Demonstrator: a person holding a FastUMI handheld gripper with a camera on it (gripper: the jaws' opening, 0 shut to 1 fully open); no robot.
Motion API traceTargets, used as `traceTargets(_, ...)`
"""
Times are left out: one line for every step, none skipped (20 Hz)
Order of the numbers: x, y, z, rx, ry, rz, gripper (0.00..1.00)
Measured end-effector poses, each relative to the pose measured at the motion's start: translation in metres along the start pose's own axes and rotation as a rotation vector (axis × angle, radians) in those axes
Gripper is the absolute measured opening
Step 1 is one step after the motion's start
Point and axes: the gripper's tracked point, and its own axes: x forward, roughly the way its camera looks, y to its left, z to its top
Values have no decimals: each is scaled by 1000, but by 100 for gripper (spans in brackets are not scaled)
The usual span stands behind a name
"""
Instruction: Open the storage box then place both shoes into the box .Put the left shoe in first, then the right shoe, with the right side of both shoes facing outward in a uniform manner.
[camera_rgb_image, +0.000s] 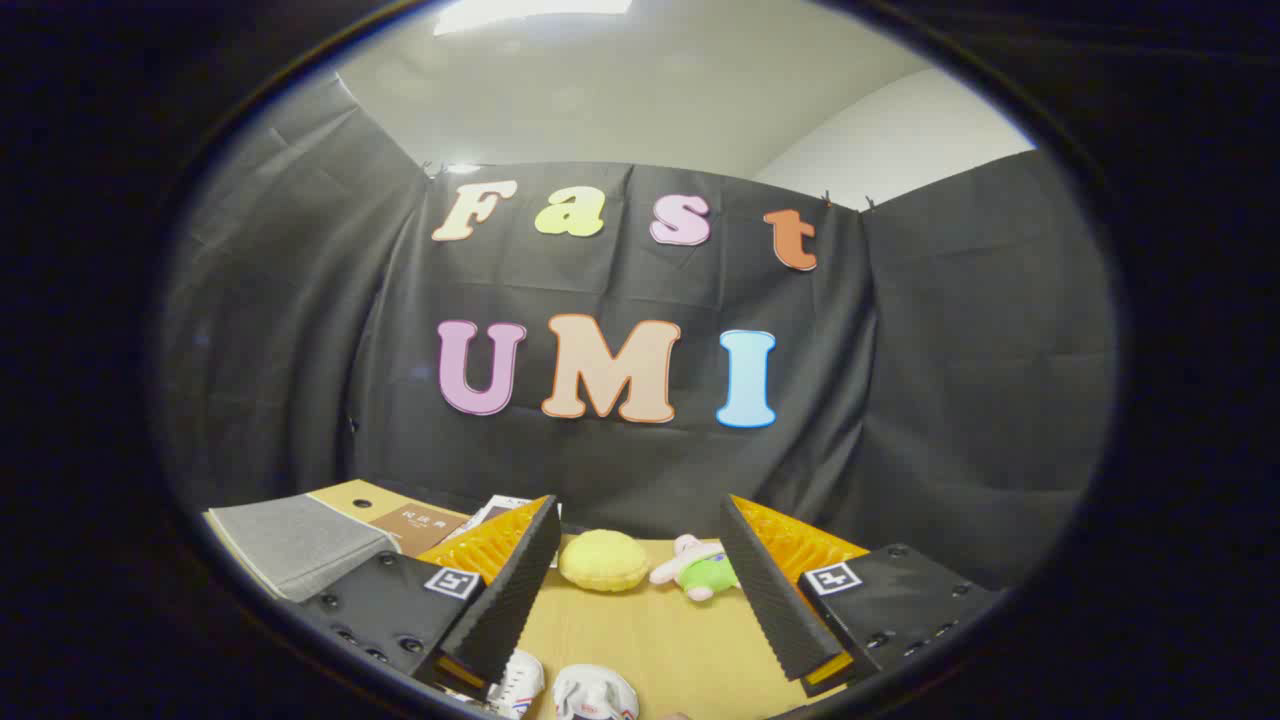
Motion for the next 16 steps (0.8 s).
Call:
traceTargets(1,1,1,7,-2,0,100)
traceTargets(1,3,2,12,-3,2,100)
traceTargets(1,4,2,13,-6,6,100)
traceTargets(2,4,4,8,-9,8,100)
traceTargets(1,4,5,2,-13,9,100)
traceTargets(1,5,7,-2,-18,12,100)
traceTargets(2,7,7,-4,-20,15,100)
traceTargets(2,8,8,-2,-23,16,100)
traceTargets(2,9,7,2,-23,18,100)
traceTargets(2,11,7,8,-22,20,100)
traceTargets(2,12,6,11,-19,22,100)
traceTargets(2,12,4,11,-15,23,100)
traceTargets(1,13,4,10,-13,26,100)
traceTargets(1,13,4,8,-11,28,100)
traceTargets(1,15,2,8,-9,32,100)
traceTargets(0,16,2,10,-7,35,100)
